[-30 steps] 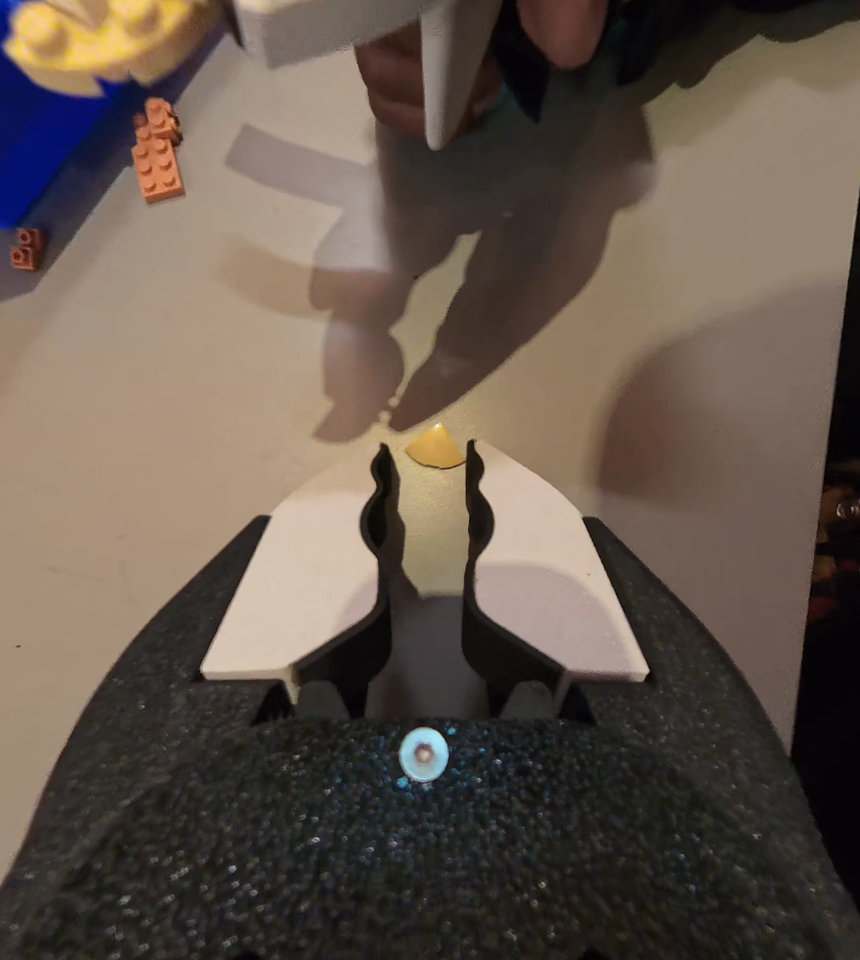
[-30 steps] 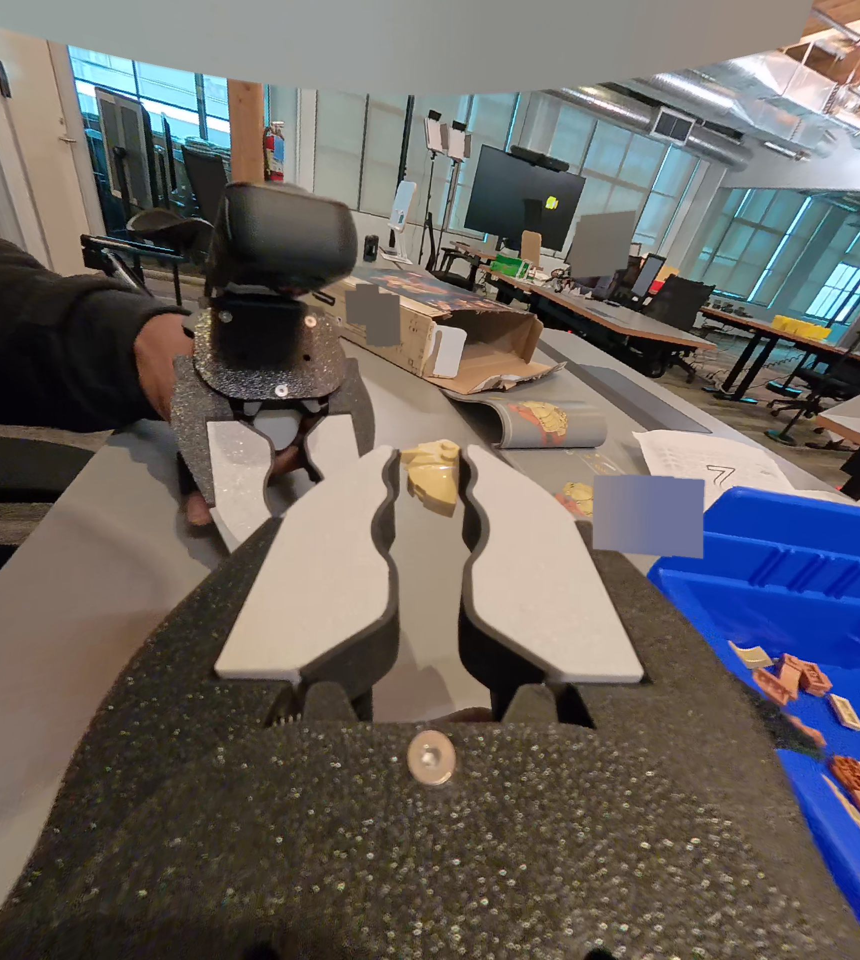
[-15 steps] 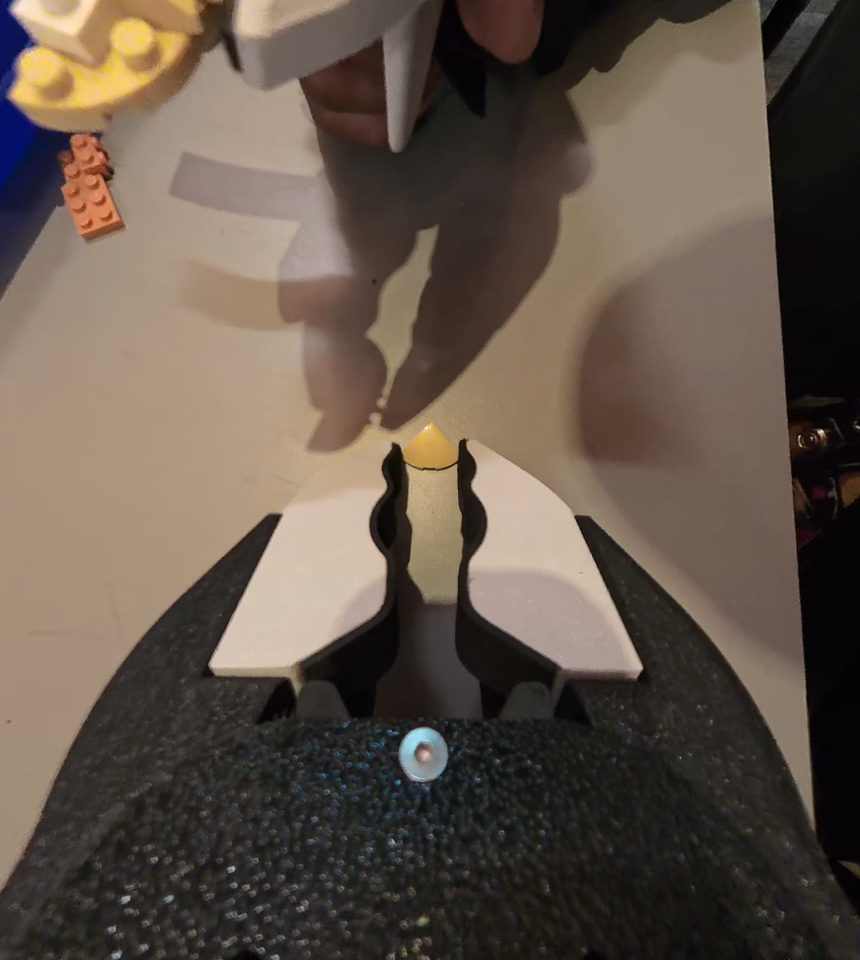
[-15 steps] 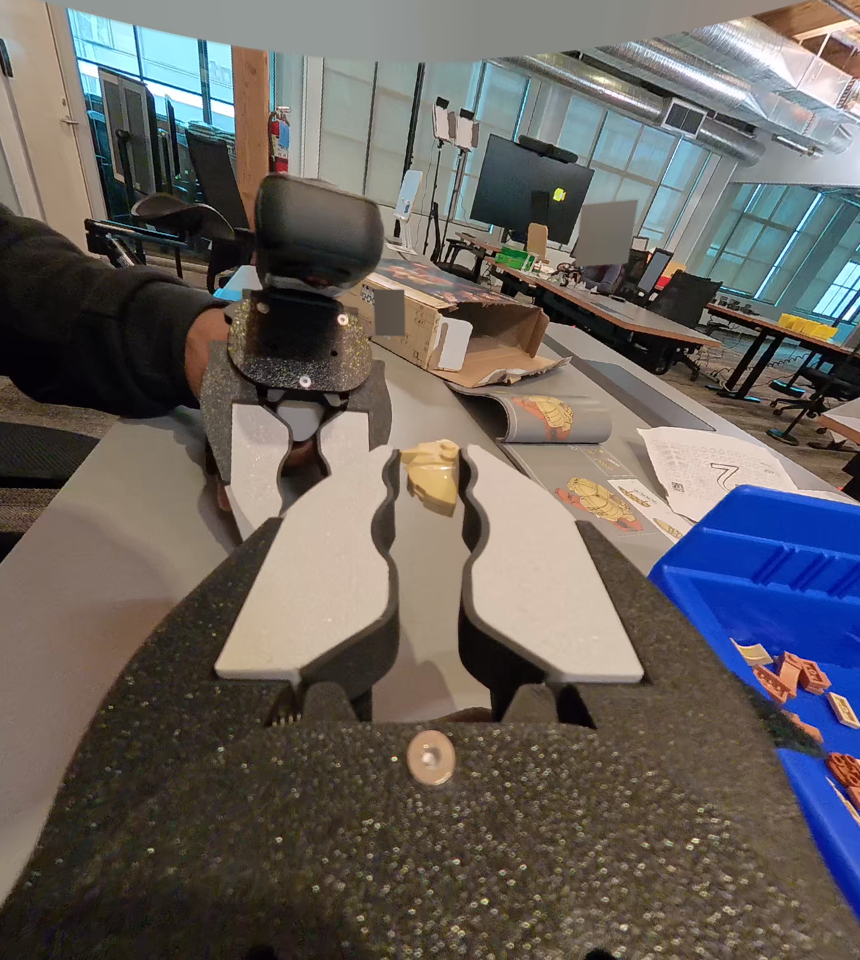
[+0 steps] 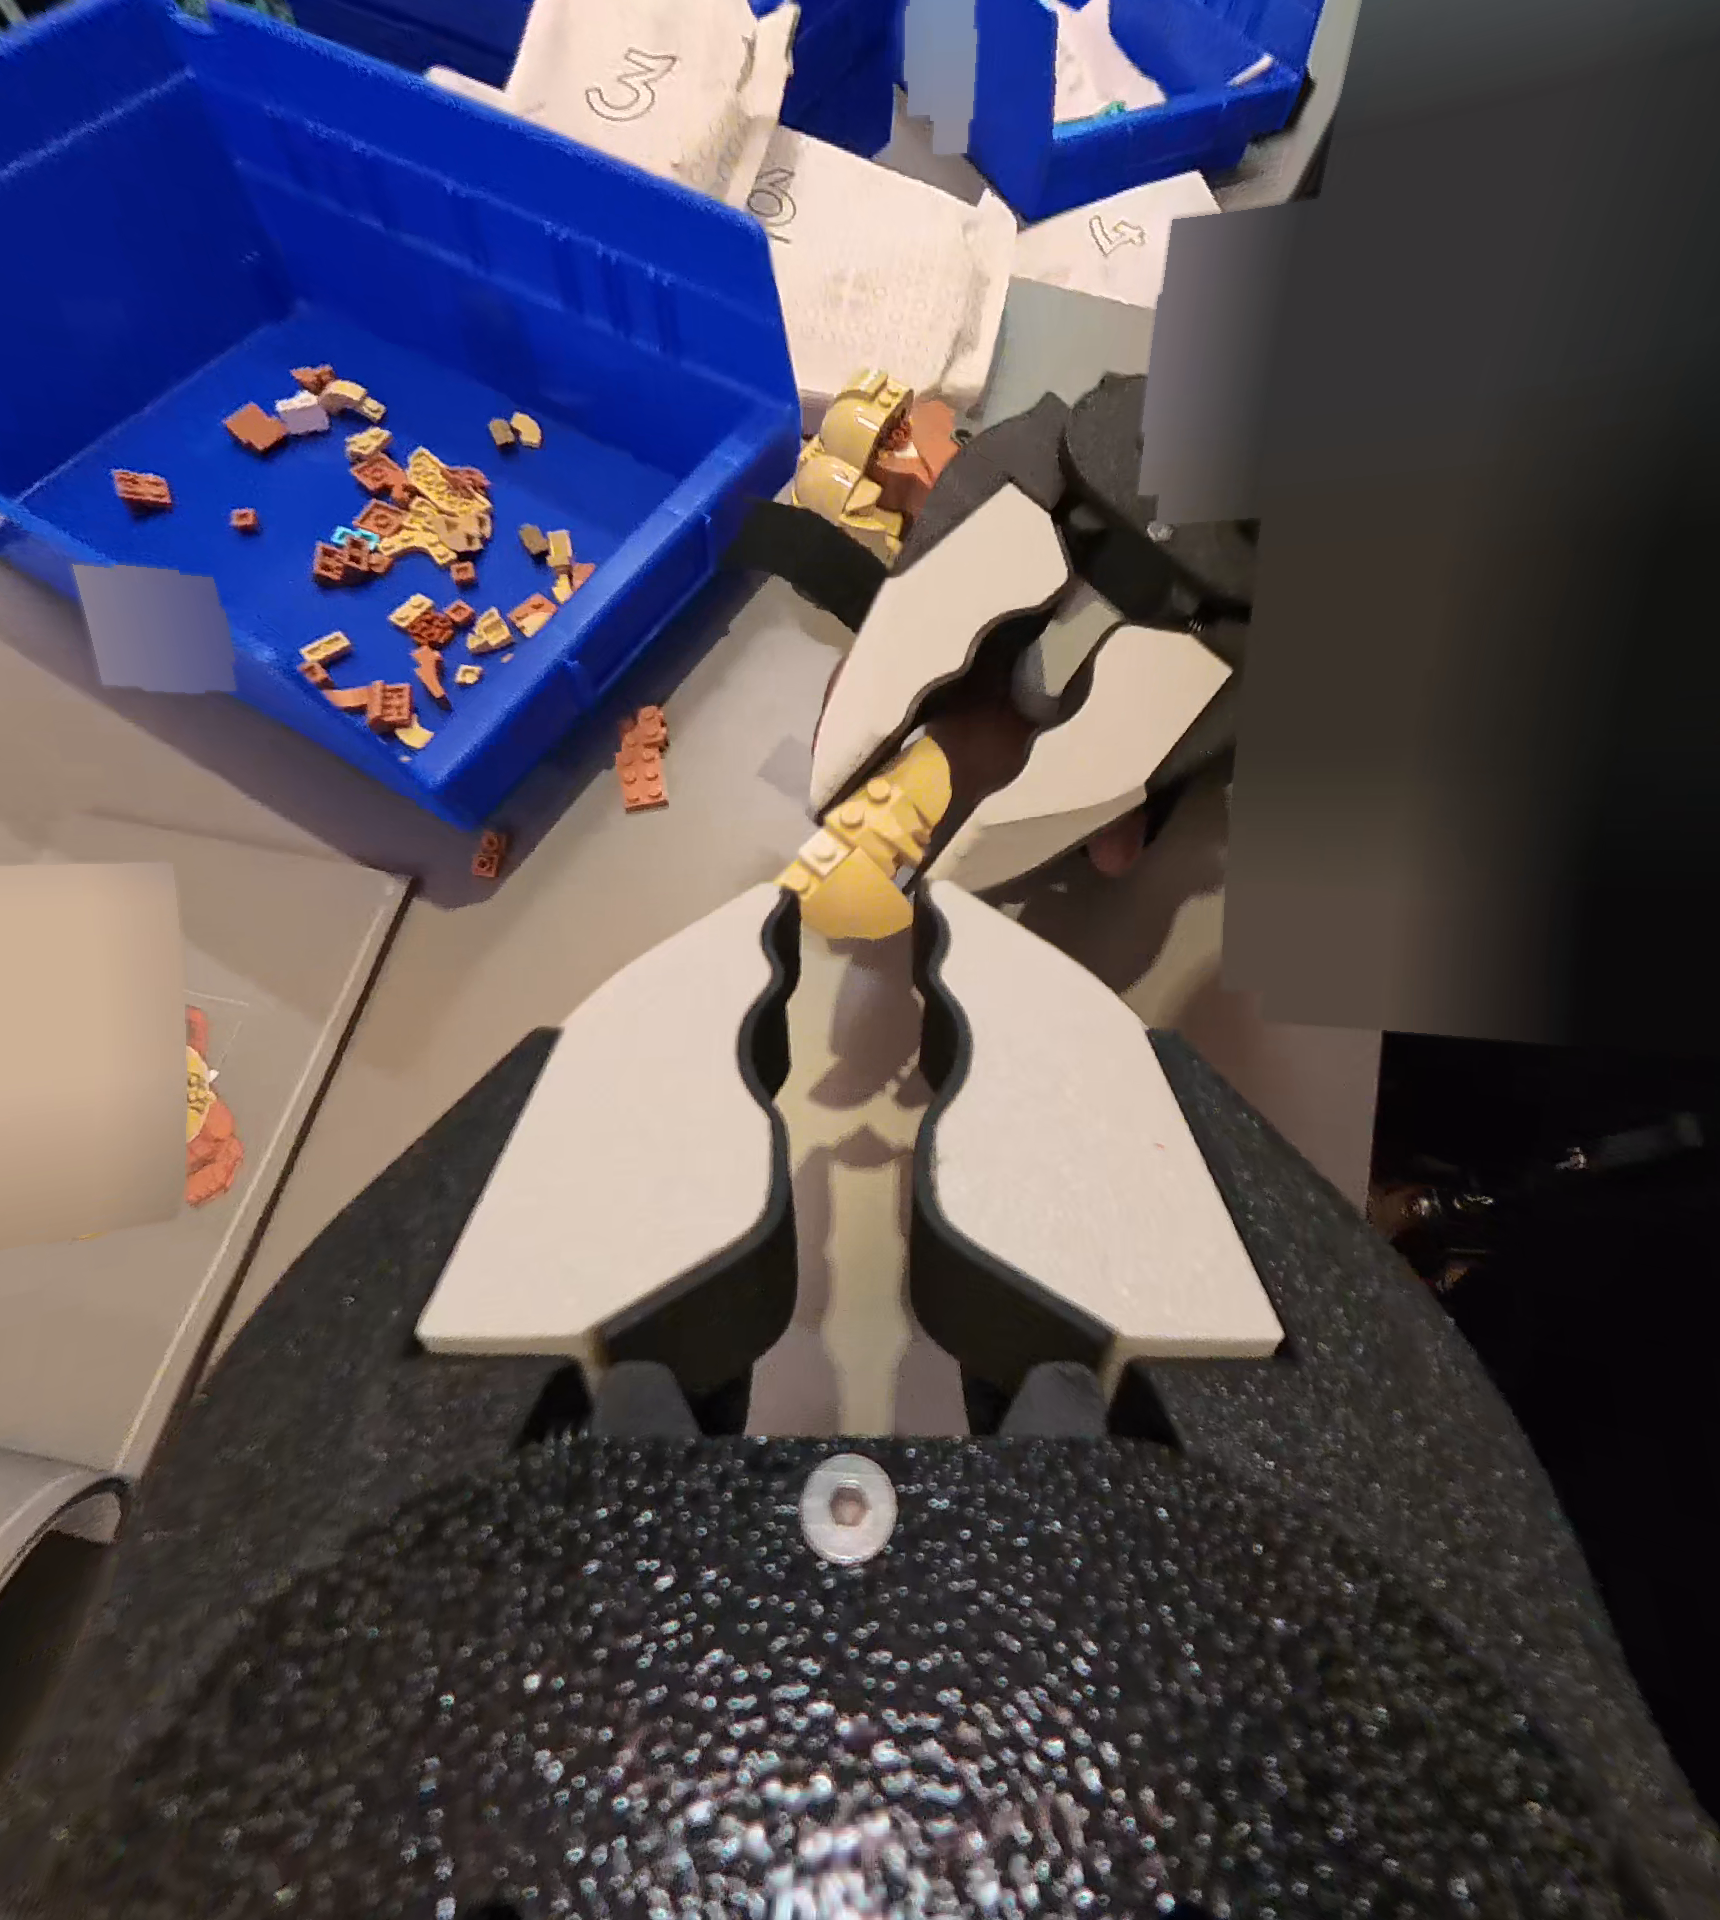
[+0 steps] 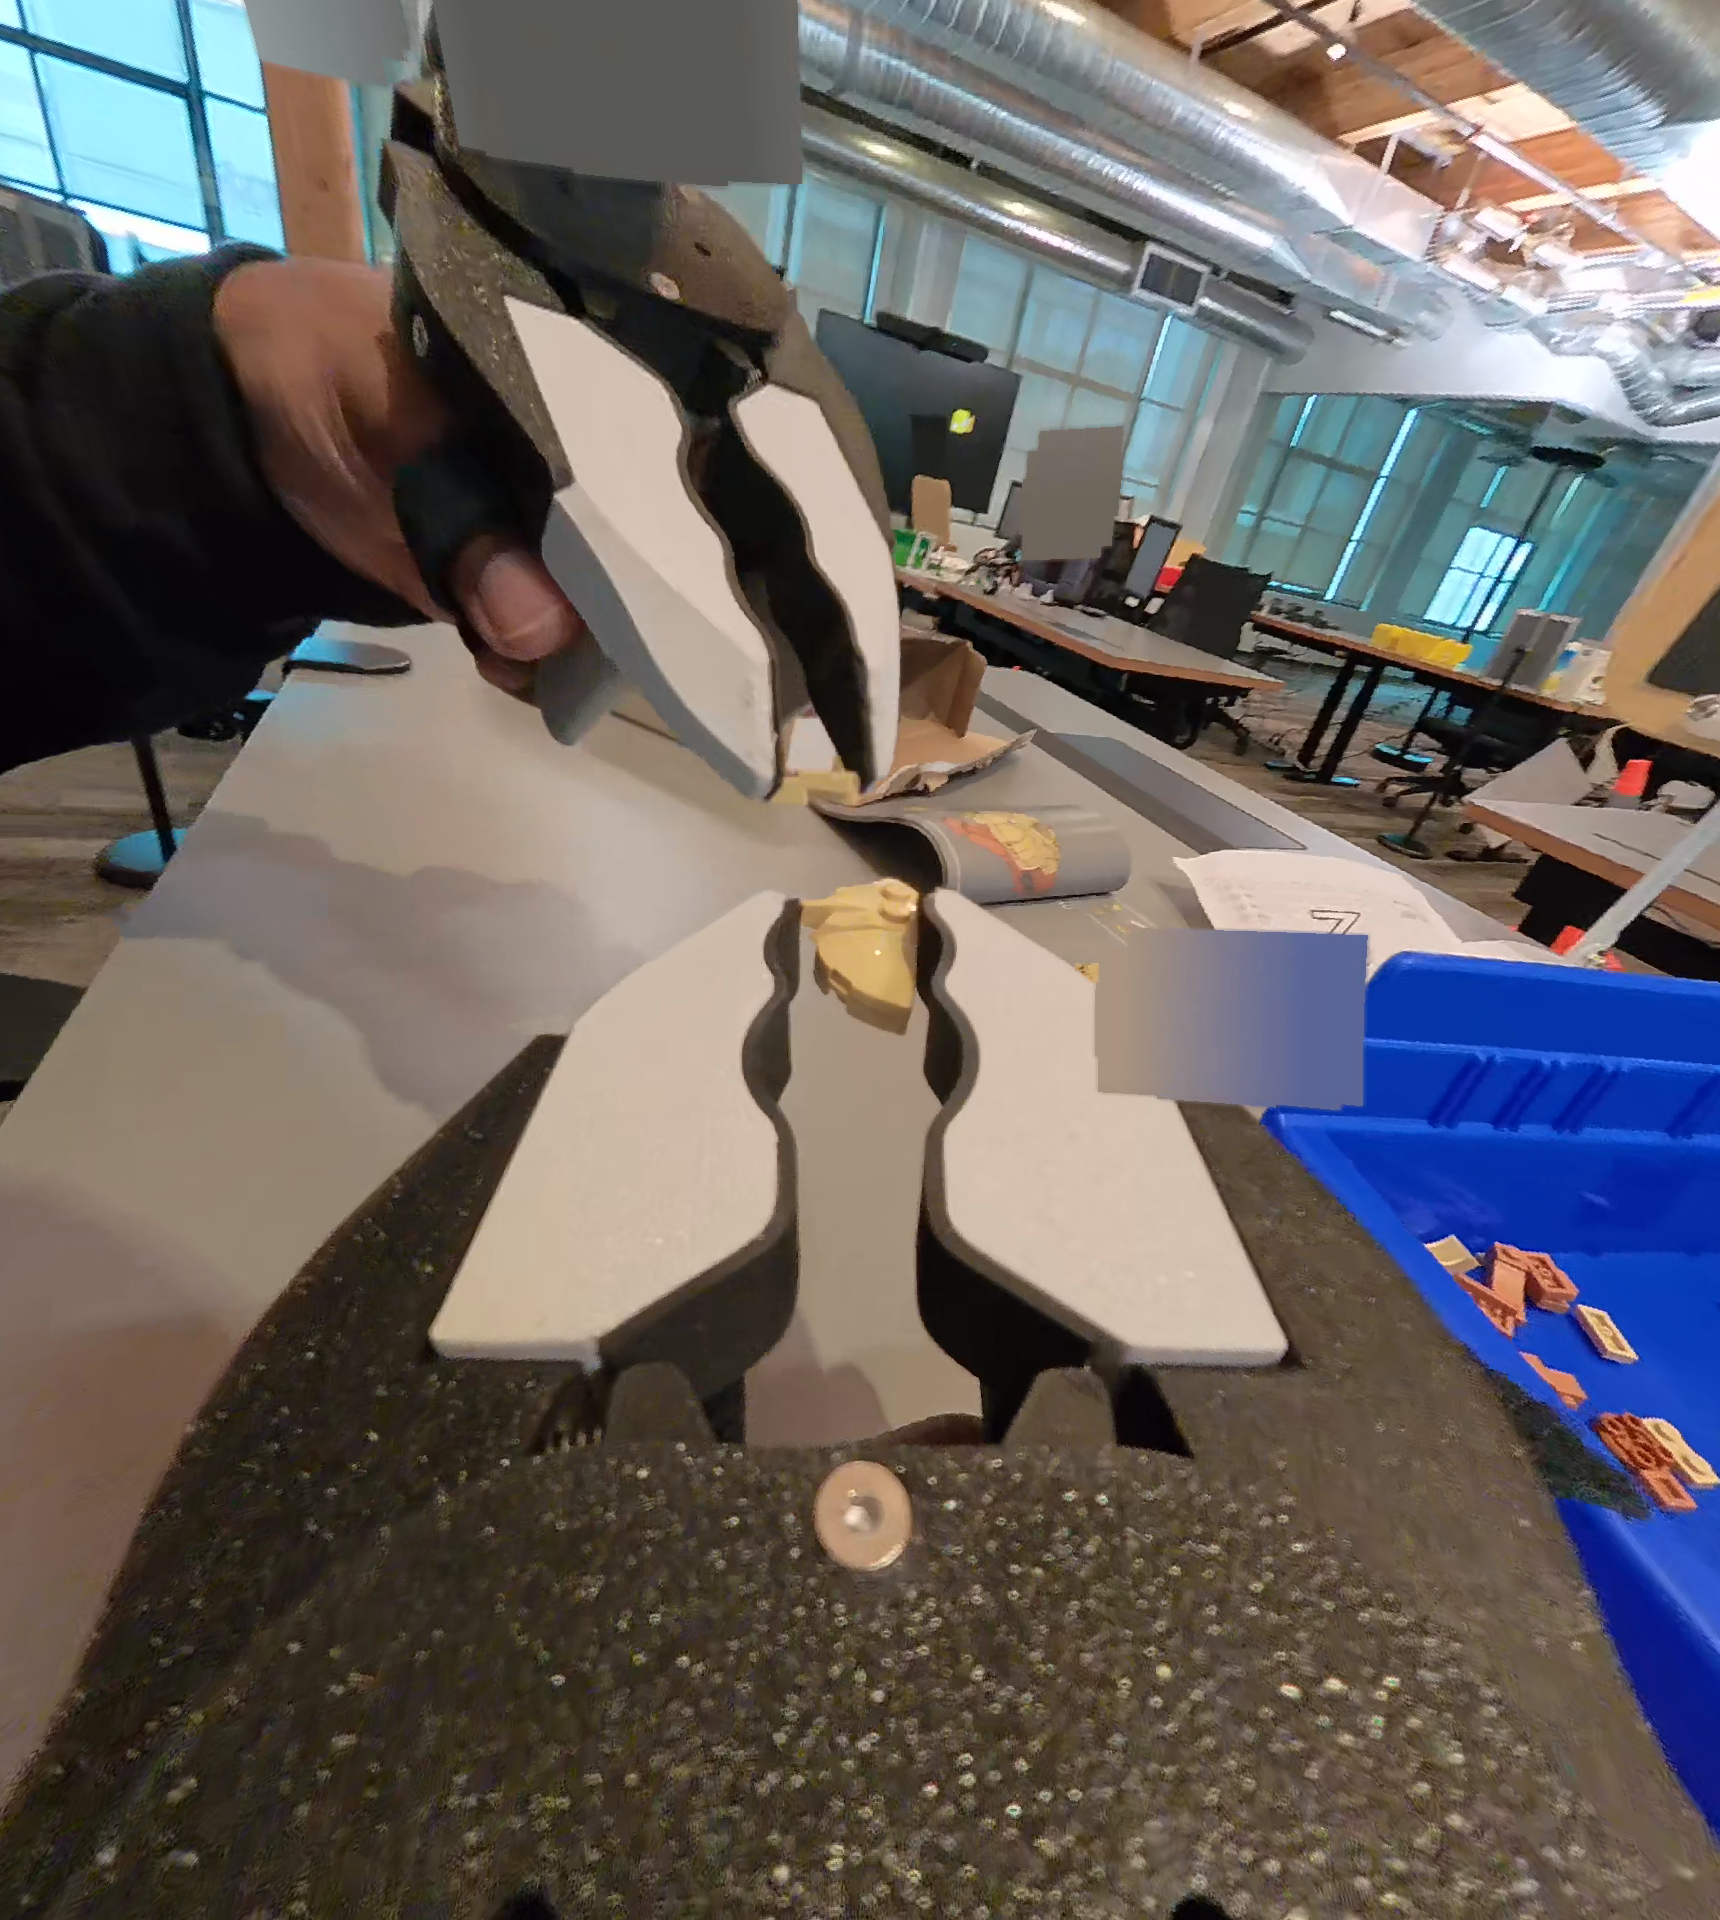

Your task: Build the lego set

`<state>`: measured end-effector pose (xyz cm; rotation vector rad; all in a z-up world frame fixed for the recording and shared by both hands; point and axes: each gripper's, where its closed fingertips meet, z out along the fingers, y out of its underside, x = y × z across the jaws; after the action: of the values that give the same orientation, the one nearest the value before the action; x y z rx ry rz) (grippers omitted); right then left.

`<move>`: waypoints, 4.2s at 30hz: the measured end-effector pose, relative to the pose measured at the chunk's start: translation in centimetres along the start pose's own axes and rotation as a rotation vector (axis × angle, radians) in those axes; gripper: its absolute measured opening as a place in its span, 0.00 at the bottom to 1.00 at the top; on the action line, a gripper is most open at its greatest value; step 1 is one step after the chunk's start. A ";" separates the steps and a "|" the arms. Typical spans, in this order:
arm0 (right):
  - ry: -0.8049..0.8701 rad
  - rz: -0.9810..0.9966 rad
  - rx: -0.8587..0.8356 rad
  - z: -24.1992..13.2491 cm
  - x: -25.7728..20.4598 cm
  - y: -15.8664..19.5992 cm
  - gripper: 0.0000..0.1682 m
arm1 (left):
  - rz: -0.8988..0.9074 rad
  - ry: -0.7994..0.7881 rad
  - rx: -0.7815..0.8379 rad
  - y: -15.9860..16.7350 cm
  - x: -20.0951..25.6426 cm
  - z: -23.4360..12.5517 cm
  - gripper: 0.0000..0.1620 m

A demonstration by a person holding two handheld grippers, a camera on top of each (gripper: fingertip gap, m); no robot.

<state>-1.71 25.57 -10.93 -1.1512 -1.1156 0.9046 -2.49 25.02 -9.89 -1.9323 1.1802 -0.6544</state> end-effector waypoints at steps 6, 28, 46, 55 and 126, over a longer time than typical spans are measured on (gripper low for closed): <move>0.018 -0.010 0.095 -0.8 -0.4 -1.6 0.12 | 0.016 0.008 -0.059 -1.0 0.0 0.7 0.13; 0.048 -0.039 0.131 -1.1 -0.4 -2.2 0.12 | 0.064 -0.018 -0.150 -1.5 0.8 1.0 0.13; 0.047 -0.021 0.147 -1.2 -0.3 -2.5 0.12 | 0.033 -0.010 -0.129 -1.8 0.9 1.1 0.14; 0.047 -0.018 0.157 -1.3 -0.3 -2.8 0.12 | 0.026 -0.015 -0.122 -2.0 1.0 1.0 0.15; -0.038 0.146 0.162 -1.2 -0.2 -2.6 0.12 | 1.561 -0.649 0.212 -2.6 0.4 1.7 0.06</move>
<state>-0.63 24.61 -8.49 -1.0955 -0.9792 1.1136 0.30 25.95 -8.72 -0.4982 1.5858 0.6144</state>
